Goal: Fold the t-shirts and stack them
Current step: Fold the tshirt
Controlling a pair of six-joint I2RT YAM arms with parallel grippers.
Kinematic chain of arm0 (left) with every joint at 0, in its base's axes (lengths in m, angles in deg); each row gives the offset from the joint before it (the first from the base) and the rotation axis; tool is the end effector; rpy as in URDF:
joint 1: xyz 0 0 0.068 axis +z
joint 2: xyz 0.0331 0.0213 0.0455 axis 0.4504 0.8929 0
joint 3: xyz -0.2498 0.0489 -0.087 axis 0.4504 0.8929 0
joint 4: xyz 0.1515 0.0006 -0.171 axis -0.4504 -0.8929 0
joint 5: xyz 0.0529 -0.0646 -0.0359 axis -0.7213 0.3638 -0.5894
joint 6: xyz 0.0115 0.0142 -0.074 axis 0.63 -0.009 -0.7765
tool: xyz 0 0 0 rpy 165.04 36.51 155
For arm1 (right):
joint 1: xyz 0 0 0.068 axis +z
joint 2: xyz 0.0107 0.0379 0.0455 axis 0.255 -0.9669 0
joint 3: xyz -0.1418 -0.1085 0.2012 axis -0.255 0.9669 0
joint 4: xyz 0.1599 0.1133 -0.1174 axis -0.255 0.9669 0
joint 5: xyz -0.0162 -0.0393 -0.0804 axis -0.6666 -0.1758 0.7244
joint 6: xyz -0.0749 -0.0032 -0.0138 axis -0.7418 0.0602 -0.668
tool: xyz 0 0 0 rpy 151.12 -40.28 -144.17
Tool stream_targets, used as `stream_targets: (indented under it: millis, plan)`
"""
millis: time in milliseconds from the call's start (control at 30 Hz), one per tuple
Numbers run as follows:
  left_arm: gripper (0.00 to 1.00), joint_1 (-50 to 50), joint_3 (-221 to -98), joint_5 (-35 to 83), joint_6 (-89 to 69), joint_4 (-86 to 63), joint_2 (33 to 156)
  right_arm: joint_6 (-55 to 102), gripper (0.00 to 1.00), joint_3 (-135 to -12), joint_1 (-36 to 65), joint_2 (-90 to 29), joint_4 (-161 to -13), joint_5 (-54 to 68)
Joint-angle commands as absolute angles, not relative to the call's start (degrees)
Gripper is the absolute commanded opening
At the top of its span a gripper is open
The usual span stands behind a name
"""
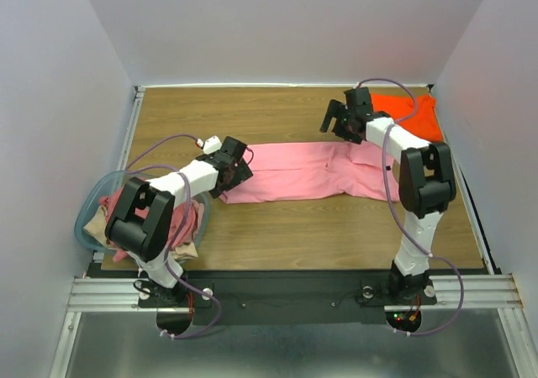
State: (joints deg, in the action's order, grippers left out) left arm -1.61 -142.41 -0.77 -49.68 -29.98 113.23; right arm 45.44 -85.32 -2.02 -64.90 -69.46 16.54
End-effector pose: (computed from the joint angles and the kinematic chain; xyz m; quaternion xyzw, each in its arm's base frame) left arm 0.2873 -0.1339 0.1787 -0.2296 0.9154 -0.0851 0.3196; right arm 0.4303 0.0949 0.2015 0.1384 0.9184 0.1151 0.3523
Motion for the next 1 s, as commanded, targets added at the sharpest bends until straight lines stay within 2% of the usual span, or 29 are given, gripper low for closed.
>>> stream_targets:
  millis: [0, 133, 267, 667, 833, 867, 967]
  plan:
    - [0.98, -1.80, -142.42, -2.98, -49.50, -33.32, 106.82, 40.87, 1.00, -80.53, -2.21, -52.87, -70.87, 21.60]
    - [0.98, -2.94, -144.62, -3.60, -48.71, -33.15, 104.79, 42.53, 1.00, -69.46, -2.21, -43.11, -70.96, 22.06]
    - [0.98, -3.47, -149.10, -1.41, -47.04, -31.40, 107.06, 44.55, 1.00, -61.20, -2.12, -38.96, -71.75, 12.52]
    - [0.98, -3.82, -149.11, 4.40, -47.30, -24.80, 118.50, 46.13, 1.00, -68.82, -1.59, -53.19, -73.33, 9.84]
    - [0.98, -3.64, -146.83, 3.44, -47.57, -25.24, 119.82, 48.24, 1.00, -72.25, -2.03, -57.59, -73.07, 22.38]
    - [0.98, -3.56, -145.78, 3.17, -47.65, -25.50, 119.73, 48.68, 1.00, -72.95, -3.16, -58.29, -73.07, 27.89]
    - [0.98, -3.47, -143.40, 2.38, -48.09, -25.94, 118.85, 47.81, 1.00, -77.25, -6.42, -60.32, -72.80, 33.99]
